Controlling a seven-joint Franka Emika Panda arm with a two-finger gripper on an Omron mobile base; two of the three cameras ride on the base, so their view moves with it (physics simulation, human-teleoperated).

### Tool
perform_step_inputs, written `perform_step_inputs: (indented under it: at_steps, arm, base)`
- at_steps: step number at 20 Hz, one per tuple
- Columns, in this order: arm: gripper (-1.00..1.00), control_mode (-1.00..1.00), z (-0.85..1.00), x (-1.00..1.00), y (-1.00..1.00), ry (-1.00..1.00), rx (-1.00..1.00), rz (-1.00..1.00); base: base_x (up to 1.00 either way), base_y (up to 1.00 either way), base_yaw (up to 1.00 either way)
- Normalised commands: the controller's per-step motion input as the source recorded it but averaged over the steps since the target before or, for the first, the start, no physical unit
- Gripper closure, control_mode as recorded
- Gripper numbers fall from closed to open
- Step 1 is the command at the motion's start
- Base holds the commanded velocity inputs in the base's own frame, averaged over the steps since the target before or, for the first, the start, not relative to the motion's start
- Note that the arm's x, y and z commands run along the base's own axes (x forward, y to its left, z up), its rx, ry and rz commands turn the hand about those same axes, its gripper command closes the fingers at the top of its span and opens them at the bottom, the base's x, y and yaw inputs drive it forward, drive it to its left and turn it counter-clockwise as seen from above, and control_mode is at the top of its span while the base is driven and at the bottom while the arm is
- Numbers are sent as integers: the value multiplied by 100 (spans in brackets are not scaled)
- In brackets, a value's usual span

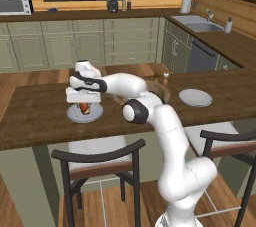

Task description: Place one bun and one sausage from the bowl on each plate.

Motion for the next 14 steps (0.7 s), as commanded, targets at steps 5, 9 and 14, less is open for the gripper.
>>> perform_step_inputs:
  at_steps: [5,9,14]
  arm:
    - [-100,-100,11,-50,-39,-19,3,0]
    - [-100,-100,-10,-94,-71,-25,2,4]
    - [-100,-100,5,-100,-99,-47,7,2]
  base:
    - [0,0,0]
    - [0,0,0]
    - [0,0,0]
